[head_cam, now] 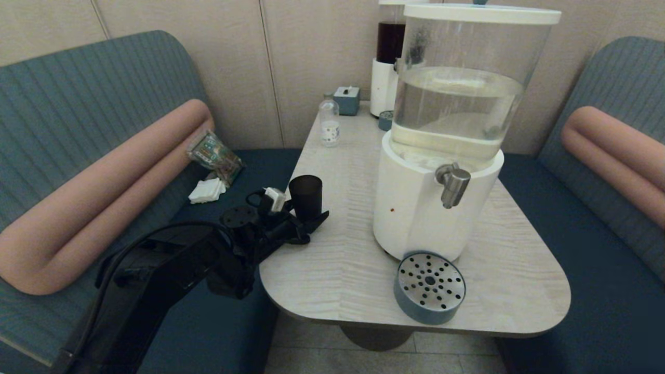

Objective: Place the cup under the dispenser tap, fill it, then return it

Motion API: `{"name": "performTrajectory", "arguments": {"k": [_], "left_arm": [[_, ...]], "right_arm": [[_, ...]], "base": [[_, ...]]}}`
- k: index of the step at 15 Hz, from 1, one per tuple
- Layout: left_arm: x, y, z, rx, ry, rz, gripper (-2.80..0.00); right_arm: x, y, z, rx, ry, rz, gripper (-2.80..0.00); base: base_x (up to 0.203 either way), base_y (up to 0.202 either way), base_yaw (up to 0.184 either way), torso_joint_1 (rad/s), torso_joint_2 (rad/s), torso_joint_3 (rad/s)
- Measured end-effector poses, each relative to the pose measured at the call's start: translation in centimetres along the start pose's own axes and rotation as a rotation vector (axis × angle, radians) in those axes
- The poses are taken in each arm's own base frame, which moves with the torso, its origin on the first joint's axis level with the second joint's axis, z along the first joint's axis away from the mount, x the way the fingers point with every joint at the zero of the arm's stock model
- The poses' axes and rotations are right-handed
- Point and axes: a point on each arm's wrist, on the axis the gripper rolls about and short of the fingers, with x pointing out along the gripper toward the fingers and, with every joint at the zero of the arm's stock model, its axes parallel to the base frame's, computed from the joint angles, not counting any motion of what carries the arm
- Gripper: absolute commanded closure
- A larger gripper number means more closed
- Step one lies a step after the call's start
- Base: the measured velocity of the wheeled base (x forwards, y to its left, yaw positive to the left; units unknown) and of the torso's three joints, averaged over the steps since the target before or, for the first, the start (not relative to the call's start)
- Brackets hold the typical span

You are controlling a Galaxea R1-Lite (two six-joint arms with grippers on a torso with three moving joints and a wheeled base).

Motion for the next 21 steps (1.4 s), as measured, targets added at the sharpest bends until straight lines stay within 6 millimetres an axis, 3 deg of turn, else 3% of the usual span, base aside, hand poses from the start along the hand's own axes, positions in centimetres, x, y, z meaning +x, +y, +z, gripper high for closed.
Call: {"name": "performTrajectory", "arguments": {"k": [5, 9, 20, 21], "left_arm": [[-1.6, -1.0, 0.4, -0.024, 0.059, 0.002, -2.80], [-3.7, -2.4, 1.8, -0.044, 0.127, 0.002, -2.80], [-12.4, -8.0, 8.2, -0.114, 0.300, -0.003, -2.80], [-13.1, -8.5, 9.2, -0.111, 0.297, -0.005, 0.00]], "right_arm": [[0.0, 0.0, 0.0, 0.000, 0.000, 0.000, 0.00], [0.0, 0.0, 0.0, 0.000, 0.000, 0.000, 0.00], [0.0, 0.0, 0.0, 0.000, 0.000, 0.000, 0.00], [0.0, 0.0, 0.0, 0.000, 0.000, 0.000, 0.00]], "base": [[0.000, 0.000, 0.000, 0.000, 0.00, 0.000], [0.000, 0.000, 0.000, 0.000, 0.00, 0.000], [0.000, 0.000, 0.000, 0.000, 0.00, 0.000], [0.000, 0.000, 0.000, 0.000, 0.00, 0.000]]}}
